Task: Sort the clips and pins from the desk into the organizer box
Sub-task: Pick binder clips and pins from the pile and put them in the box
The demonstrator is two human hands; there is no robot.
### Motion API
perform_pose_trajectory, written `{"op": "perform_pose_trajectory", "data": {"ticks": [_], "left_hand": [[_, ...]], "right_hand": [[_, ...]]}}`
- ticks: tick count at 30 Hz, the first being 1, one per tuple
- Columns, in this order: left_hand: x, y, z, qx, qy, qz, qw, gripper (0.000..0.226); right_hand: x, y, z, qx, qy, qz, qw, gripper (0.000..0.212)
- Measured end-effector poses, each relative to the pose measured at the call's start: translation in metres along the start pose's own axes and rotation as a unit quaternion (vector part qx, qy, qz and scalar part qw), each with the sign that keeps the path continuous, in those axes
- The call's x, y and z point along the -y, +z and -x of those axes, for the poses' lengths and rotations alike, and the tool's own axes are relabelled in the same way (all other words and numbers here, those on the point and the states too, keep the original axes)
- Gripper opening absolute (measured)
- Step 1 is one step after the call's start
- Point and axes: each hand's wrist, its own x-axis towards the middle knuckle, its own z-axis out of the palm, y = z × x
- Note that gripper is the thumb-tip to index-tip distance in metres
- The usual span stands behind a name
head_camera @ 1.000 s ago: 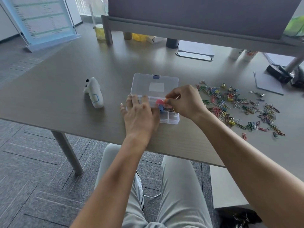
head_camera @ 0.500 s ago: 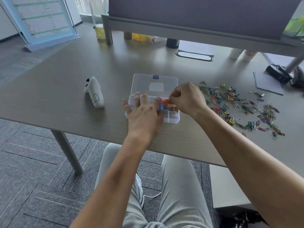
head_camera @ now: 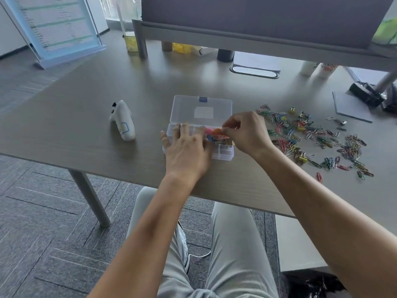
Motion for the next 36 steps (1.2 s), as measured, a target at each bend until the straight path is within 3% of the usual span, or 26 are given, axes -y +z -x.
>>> {"op": "perform_pose_trajectory", "data": {"ticks": [3, 7, 11, 16, 23, 29, 34, 36], "left_hand": [[0.001, -0.001, 0.002, -0.013, -0.008, 0.016, 1.000, 0.041], [0.000, 0.000, 0.003, -0.011, -0.011, 0.010, 1.000, 0.042], [0.000, 0.000, 0.003, -0.011, -0.014, 0.016, 1.000, 0.042], [0.002, 0.000, 0.003, -0.007, -0.009, 0.019, 1.000, 0.042], [0.002, -0.001, 0.003, 0.008, -0.016, 0.032, 0.999, 0.042], [0.003, 0.001, 0.002, 0.005, -0.020, 0.040, 0.999, 0.042], [0.009, 0.003, -0.001, -0.023, -0.031, 0.080, 0.996, 0.042], [0.012, 0.002, -0.002, -0.042, -0.024, 0.093, 0.994, 0.041]], "right_hand": [[-0.007, 0.001, 0.005, -0.029, 0.024, -0.044, 0.998, 0.020], [-0.014, 0.002, 0.009, -0.035, 0.014, -0.055, 0.998, 0.007], [-0.016, 0.000, 0.010, -0.020, 0.004, -0.058, 0.998, 0.008], [-0.010, -0.007, 0.003, 0.002, 0.079, -0.108, 0.991, 0.002], [-0.001, -0.012, -0.008, 0.056, 0.075, -0.019, 0.995, 0.005], [0.006, -0.009, -0.005, 0.008, 0.031, -0.024, 0.999, 0.009], [0.020, 0.001, -0.008, 0.042, 0.031, 0.041, 0.998, 0.038], [0.025, 0.000, -0.008, 0.061, 0.038, 0.066, 0.995, 0.038]]}}
